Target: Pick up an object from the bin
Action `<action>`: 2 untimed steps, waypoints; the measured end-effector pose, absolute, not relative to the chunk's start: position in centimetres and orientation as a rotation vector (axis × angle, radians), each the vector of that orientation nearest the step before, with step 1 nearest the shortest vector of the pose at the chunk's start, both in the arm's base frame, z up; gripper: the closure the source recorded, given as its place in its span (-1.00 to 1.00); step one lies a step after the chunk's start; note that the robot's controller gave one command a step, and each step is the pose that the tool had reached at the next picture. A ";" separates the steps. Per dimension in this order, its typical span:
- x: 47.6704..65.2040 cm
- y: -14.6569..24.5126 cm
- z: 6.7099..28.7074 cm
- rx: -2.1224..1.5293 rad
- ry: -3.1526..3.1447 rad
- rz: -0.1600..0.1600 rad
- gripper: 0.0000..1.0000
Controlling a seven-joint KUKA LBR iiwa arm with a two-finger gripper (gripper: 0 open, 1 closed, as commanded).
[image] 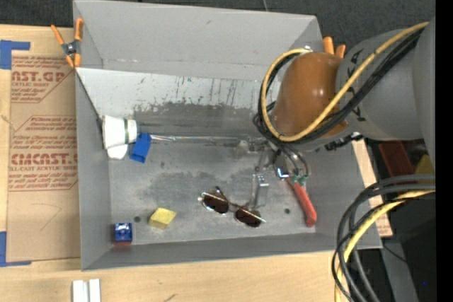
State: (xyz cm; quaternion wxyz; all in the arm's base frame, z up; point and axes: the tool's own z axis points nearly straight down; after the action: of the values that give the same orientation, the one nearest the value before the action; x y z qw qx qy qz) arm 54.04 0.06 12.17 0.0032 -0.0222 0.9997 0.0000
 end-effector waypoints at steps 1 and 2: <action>54.7 -1.9 11.2 -0.276 3.133 0.000 -1.00; 54.2 -1.5 10.9 -0.593 3.075 -0.007 -1.00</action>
Offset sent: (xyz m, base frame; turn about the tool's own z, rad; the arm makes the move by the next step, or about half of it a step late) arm -0.0354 0.0216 -0.0517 -0.0009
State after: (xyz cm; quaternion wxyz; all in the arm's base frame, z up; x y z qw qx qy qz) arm 54.19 -1.46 10.91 0.0052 -0.1892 0.9819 -0.0021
